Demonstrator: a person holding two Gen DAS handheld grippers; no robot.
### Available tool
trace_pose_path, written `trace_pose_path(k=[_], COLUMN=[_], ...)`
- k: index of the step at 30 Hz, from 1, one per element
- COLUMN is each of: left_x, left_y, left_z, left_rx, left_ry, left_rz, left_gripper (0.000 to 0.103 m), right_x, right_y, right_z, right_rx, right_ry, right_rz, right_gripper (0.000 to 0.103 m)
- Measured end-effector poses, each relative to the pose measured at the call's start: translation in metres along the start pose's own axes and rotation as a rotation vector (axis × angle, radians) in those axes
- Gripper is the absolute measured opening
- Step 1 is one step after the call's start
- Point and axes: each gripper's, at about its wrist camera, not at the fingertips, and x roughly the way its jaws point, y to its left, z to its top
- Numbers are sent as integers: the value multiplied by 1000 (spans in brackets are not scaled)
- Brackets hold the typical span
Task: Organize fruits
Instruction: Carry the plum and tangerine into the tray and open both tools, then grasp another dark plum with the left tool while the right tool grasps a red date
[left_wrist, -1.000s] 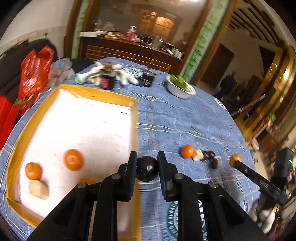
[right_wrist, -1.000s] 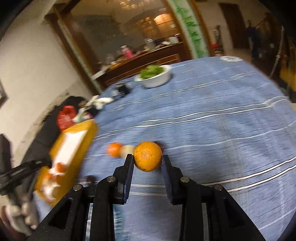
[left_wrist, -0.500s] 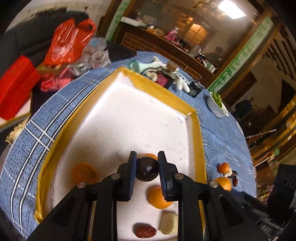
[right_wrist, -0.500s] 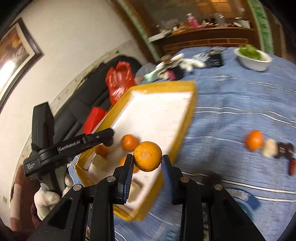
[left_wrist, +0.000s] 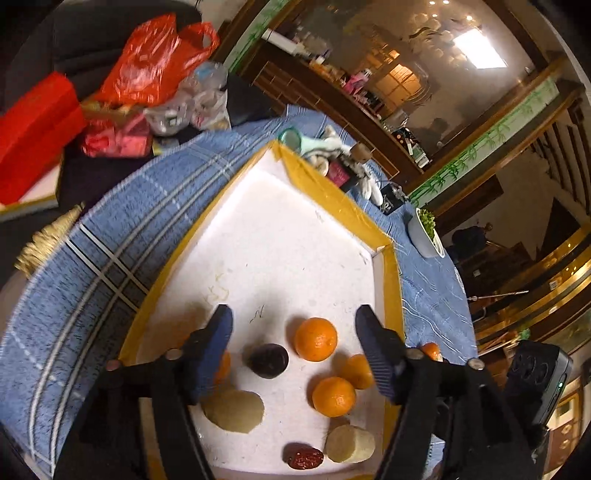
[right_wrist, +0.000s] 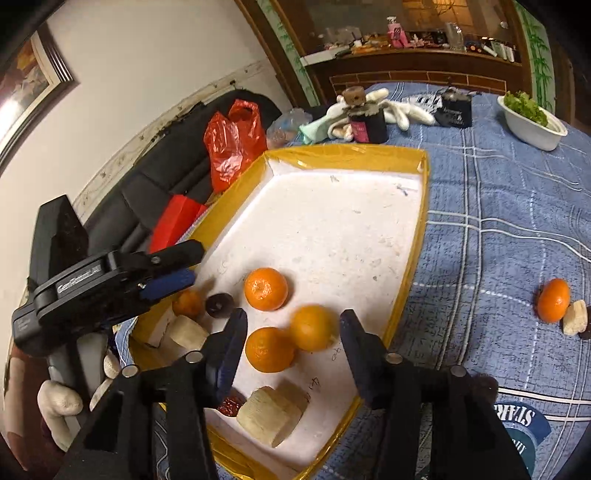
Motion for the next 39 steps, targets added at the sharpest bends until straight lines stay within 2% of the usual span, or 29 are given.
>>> trace_pose_path(k=[7,10,14,17,20,27,32,39], left_x=[-21,-30,-31,-26,-20,6,27,60], left_y=[-21,-26,-39,-61,-95,-160,-183,-207], left_z=[-7,-13,-21,-31,-48,-90,-111,-137], left_rx=[48,64,76,119,204,422,501,649], left_ry=[-33,-48,-41,-21,15,118,166,218], left_rz=[6,22,22,4,-13,2,18,59], left_gripper=[72,74,75,75,75,75,75,75], right_x=[-54,-93,-146,-174,-190,-191,-170,-136], right_y=[-20,-48,-107,-145,-163,-172,-187,-215], right_z=[-11,-32,-69,-97,-116,-122,-103,-68], right_rx=[34,87,243,358,415,390,334,330], right_ry=[-99,-157,-222,-256,-280,-262,-190,-149], right_rz=[-34,-85,-165,-213,-213,-214,-283,-323], right_gripper=[57,57,58,59,60,60,59,48])
